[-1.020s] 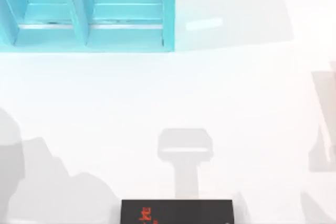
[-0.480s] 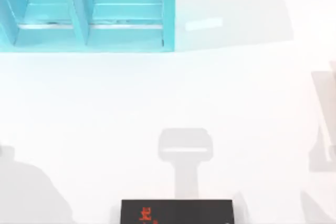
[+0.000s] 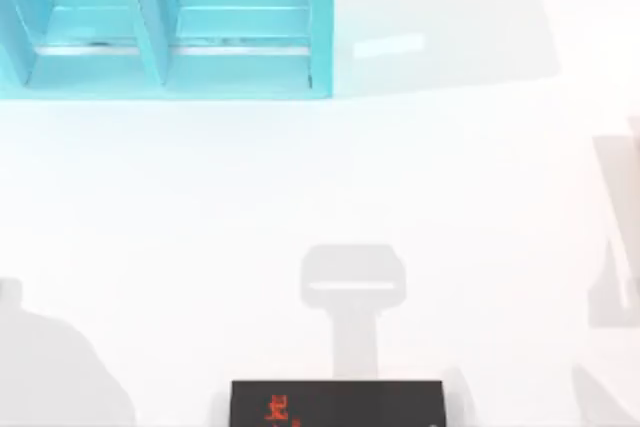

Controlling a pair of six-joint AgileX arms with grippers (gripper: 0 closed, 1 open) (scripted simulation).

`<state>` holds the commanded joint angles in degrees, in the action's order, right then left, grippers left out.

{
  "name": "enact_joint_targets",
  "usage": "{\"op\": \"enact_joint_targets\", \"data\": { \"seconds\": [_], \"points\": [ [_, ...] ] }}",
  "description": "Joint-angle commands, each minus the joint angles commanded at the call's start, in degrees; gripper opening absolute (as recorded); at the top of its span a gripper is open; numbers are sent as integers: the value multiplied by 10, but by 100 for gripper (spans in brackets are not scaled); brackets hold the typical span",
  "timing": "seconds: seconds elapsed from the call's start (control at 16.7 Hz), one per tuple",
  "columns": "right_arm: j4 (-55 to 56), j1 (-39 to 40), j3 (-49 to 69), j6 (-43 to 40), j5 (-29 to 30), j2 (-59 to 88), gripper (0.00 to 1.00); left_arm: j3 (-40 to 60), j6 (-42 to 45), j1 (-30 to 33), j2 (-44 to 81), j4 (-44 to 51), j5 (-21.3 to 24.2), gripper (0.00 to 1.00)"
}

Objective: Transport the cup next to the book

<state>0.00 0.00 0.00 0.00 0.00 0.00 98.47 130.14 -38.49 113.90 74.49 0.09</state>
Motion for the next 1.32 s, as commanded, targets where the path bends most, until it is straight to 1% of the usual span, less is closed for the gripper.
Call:
{"op": "enact_joint_targets", "data": {
  "seconds": [0.18, 0.54, 0.66, 0.9, 1.32],
  "points": [
    [0, 0, 0, 0, 0, 0, 100, -34, 0, -1, 10, -39, 0, 100],
    [0, 0, 0, 0, 0, 0, 100, -143, 3, -4, 44, -190, 0, 100],
    [0, 0, 0, 0, 0, 0, 100, -160, 3, -4, 49, -208, 0, 100],
    [0, 0, 0, 0, 0, 0, 100, -160, 3, -4, 49, -209, 0, 100],
    [0, 0, 0, 0, 0, 0, 100, -160, 3, -4, 49, -209, 0, 47]
  ]
}}
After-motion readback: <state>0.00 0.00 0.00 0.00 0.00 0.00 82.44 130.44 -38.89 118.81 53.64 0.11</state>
